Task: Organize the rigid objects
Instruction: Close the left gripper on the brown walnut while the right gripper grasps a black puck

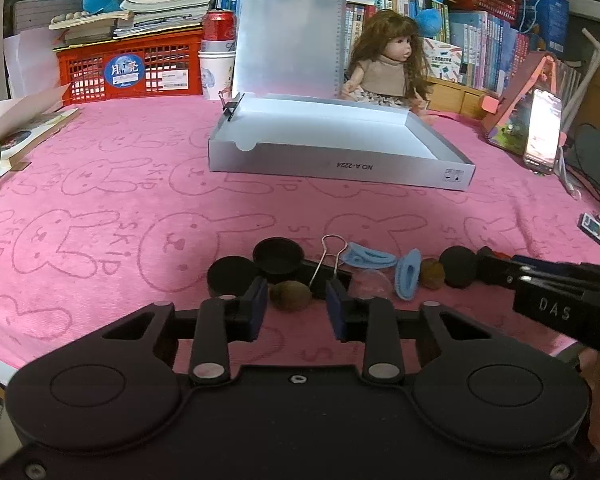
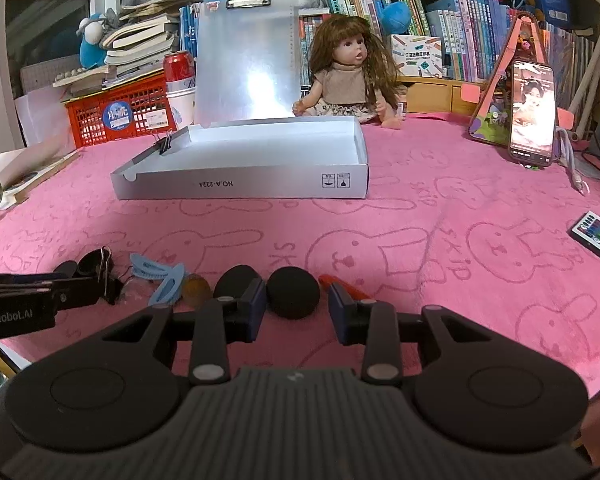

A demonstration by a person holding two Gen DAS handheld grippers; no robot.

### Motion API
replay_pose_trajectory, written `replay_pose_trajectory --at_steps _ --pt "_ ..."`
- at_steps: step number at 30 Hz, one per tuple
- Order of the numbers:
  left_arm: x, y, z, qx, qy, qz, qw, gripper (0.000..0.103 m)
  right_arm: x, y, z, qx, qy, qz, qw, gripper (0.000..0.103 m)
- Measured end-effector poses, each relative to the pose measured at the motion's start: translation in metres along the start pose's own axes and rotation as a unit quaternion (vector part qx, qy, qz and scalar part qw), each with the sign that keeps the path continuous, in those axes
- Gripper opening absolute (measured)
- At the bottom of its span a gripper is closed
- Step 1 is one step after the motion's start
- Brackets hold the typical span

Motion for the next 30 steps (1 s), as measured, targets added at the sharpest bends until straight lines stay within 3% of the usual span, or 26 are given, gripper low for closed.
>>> replay_pose_trajectory --at_steps 9,12,15,21,30 --pt "0.007 0.002 0.002 0.001 0.004 0.003 1.0000 0.030 0.010 0.004 0.000 0.000 -0.003 -0.002 1.000 0.043" --pt "0.008 0.001 0.002 -0.004 0.005 0.005 1.0000 0.026 0.009 0.002 0.000 -0.006 -0.003 0.000 1.000 0.043" --pt "0.008 0.000 0.001 -0.007 0.006 0.003 1.0000 0.023 0.008 0.000 0.001 -0.009 -0.001 -0.003 1.000 0.038" --pt "0.006 -0.001 0.001 -0.017 0.006 -0.006 0.9998 0.023 0.003 -0.004 -0.003 -0.015 0.011 0.000 1.000 0.037" --pt "-0.005 -0.006 -0.018 -0.031 0.019 -0.002 0.9993 0.023 -0.002 -0.006 -0.016 -0.011 0.019 -0.001 1.000 0.037"
Point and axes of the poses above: each gripper's, at about its wrist camera, not at the fingertips, and x roughly the way its jaws point, y to its right, z to its underside, the point moved 7 cm from there along x, roughly the way its jaws point, and after that the axes turned 15 degrees about -z, right-handed, at the moved point
